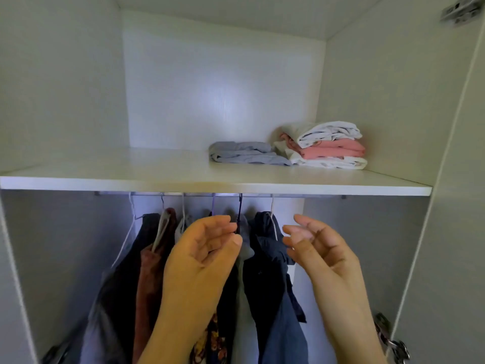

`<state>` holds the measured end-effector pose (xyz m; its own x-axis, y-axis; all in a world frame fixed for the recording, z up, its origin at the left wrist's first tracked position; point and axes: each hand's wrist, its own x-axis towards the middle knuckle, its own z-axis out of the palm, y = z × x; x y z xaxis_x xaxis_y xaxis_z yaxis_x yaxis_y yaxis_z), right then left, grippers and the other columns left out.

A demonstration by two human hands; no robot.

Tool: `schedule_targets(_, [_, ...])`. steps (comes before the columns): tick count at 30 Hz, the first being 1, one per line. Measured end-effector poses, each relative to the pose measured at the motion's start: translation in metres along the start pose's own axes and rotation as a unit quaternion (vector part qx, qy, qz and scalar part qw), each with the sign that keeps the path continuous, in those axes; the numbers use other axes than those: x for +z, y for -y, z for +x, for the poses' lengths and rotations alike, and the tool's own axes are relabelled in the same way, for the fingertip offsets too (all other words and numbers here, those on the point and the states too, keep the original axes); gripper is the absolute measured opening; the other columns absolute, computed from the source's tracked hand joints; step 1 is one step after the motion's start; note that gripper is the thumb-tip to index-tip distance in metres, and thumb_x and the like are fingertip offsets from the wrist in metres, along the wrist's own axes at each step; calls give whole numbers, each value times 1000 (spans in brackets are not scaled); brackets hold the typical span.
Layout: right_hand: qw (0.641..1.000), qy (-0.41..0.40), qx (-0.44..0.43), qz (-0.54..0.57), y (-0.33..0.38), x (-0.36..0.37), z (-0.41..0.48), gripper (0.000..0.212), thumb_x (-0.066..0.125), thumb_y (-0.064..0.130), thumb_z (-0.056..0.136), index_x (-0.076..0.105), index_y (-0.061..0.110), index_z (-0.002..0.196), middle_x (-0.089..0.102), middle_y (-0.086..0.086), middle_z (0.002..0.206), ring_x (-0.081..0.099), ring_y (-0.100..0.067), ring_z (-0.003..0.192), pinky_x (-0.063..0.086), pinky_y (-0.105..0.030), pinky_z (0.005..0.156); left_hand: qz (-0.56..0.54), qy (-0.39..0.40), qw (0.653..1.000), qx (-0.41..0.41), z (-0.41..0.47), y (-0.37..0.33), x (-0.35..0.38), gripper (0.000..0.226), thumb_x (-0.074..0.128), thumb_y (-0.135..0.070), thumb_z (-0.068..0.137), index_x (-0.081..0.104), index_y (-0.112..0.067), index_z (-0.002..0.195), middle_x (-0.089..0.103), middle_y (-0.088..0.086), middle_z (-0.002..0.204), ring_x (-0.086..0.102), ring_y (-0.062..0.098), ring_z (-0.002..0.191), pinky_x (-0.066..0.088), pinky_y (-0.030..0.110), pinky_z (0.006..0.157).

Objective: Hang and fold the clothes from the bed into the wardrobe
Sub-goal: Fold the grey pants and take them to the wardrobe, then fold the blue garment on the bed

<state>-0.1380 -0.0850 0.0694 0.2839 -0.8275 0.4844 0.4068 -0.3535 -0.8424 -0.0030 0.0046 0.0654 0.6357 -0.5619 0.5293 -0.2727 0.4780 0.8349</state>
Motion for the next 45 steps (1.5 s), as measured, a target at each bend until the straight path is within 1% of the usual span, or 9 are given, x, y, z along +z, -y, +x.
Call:
schedule_targets(4, [997, 82, 4, 6, 0, -15, 6, 24, 64, 17, 86, 69, 19, 110, 76, 2, 99, 70, -11, 96, 53, -26, 93, 34, -55, 998, 8, -20, -8, 15, 25, 70, -10, 82, 68, -22, 103, 74, -11, 99, 69, 3, 93, 51, 10, 77])
schedule_targets(10, [979, 203, 15, 27, -12, -25, 1, 39, 62, 33, 76, 66, 24, 114, 74, 9, 102, 69, -8, 99, 53, -20, 91, 48, -168, 984, 20, -63, -17, 27, 23, 66, 3, 83, 69, -10, 102, 74, 4, 97, 70, 14, 95, 53, 19, 86])
schedule_targets(14, [958, 270, 51, 77, -13, -3, -26, 30, 64, 37, 77, 69, 34, 106, 74, 8, 103, 69, -7, 99, 52, -15, 87, 80, -226, 971, 22, -97, -38, 10, 21, 66, 3, 83, 69, -10, 100, 75, 3, 94, 70, 10, 90, 50, 11, 75])
schedule_targets(16, [944, 307, 62, 102, -9, 15, -44, 22, 66, 27, 84, 71, 32, 105, 74, 6, 104, 69, -8, 100, 53, -20, 91, 98, -263, 959, 24, -115, -54, -7, 20, 66, 2, 84, 68, -10, 99, 74, 0, 90, 70, 5, 84, 49, 8, 71])
schedule_targets(22, [904, 380, 79, 177, 20, 82, -108, 25, 62, 6, 91, 68, 22, 109, 75, 1, 101, 69, -12, 100, 51, -21, 94, 170, -353, 919, 55, -170, -108, -69, 20, 68, -2, 85, 68, -16, 98, 75, -1, 94, 70, 6, 89, 49, 8, 72])
schedule_targets(29, [855, 459, 82, 226, 65, 175, -214, 21, 66, 14, 88, 68, 20, 108, 74, -2, 100, 69, -16, 97, 53, -33, 94, 243, -429, 865, 93, -248, -185, -162, 21, 69, -7, 84, 69, -21, 100, 75, -3, 97, 70, 10, 91, 51, 10, 73])
schedule_targets(33, [813, 521, 80, 247, 82, 214, -273, 26, 67, 30, 82, 68, 24, 108, 75, 3, 100, 69, -11, 96, 53, -24, 87, 287, -470, 830, 88, -295, -215, -206, 19, 69, -10, 85, 68, -20, 101, 75, -5, 98, 70, 8, 90, 49, 8, 71])
schedule_targets(36, [778, 569, 68, 256, 91, 240, -306, 22, 65, 19, 90, 67, 25, 111, 74, 5, 102, 69, -9, 98, 52, -19, 85, 319, -503, 798, 87, -321, -231, -234, 17, 69, -14, 86, 68, -23, 101, 74, -8, 99, 70, 6, 90, 49, 8, 72])
schedule_targets(45, [686, 659, 31, 306, 109, 322, -355, 24, 63, 19, 92, 65, 25, 115, 73, 8, 104, 66, -7, 103, 52, -25, 90, 351, -601, 707, 125, -352, -251, -290, 20, 73, -31, 78, 69, -35, 98, 74, -9, 99, 70, 7, 91, 50, 10, 72])
